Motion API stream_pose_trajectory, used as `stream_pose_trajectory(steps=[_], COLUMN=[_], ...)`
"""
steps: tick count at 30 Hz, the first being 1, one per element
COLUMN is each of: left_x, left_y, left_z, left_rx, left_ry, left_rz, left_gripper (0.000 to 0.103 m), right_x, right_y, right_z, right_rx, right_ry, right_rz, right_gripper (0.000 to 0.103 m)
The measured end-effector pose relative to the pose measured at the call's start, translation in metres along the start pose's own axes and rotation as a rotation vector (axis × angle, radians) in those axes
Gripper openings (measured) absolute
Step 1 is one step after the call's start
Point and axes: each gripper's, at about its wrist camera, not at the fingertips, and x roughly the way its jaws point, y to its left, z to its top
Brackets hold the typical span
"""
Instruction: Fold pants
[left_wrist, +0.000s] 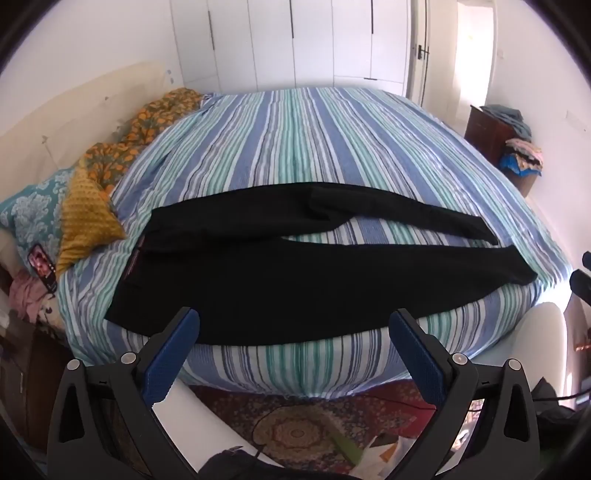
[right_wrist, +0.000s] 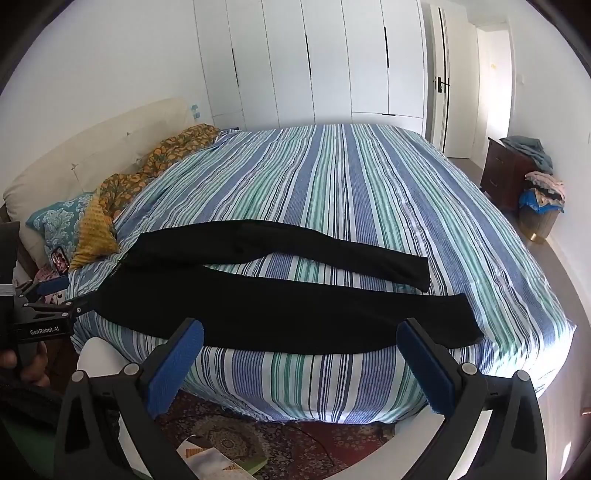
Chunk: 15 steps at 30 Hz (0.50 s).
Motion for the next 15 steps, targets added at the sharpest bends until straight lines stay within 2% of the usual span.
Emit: stream_pose_trajectory(steps=[15], left_x=[-0.0038], left_y=[-0.0027], left_z=[0.0], left_rx=[0.007], left_ry=[-0.018], left_rz=[-0.028], left_gripper=[0.102], right_x=[0.0038], right_y=[0.0045], right_z=[-0.0073], right_rx=[-0.02], right_ry=[0.016], right_rz=[-0.01], right_gripper=[0.103])
